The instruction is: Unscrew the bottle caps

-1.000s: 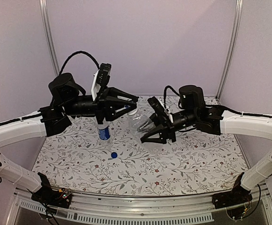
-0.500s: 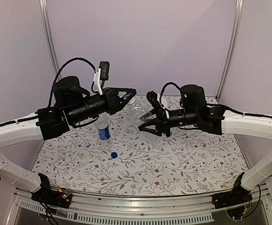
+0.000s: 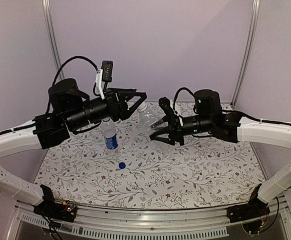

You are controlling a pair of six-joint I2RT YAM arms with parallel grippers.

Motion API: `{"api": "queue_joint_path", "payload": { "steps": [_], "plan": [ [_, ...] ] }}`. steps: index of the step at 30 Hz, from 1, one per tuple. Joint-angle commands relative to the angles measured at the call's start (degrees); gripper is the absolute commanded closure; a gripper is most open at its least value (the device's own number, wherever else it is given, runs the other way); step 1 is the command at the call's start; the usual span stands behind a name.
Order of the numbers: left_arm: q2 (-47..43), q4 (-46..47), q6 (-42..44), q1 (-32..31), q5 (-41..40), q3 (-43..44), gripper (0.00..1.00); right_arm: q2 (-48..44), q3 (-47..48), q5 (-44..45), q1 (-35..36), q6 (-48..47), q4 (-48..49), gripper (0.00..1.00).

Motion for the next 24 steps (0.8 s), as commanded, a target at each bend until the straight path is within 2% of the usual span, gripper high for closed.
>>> {"api": "queue_joint_path", "payload": {
  "steps": [1,8,13,17,24],
  "plan": [
    [-3.4,3.6,8.8,1.0,10.8,-0.7,0.19,-0.6,-0.5,-10.7,-0.1,-1.9,0.6,0.75],
    [-3.1,1.7,16.2,2.8,30.9,0.1,0.17,0.7,1.5,-23.8,-0.1,-1.6,-0.1,0.75],
    [-1.9,3.5,17.0,3.6,37.9,0.4,0.19,1.4,2.4,-29.3,-0.1,-0.8,0.2,0.75],
    [0.0,4.8,16.7,3.9,41.6,1.5,0.25,2.1,2.8,-31.5,-0.1,-0.4,0.4,0.74],
    [3.7,4.8,15.9,3.9,45.2,4.3,0.43,2.9,2.8,-32.7,-0.1,0.1,0.7,0.74]
  ]
}}
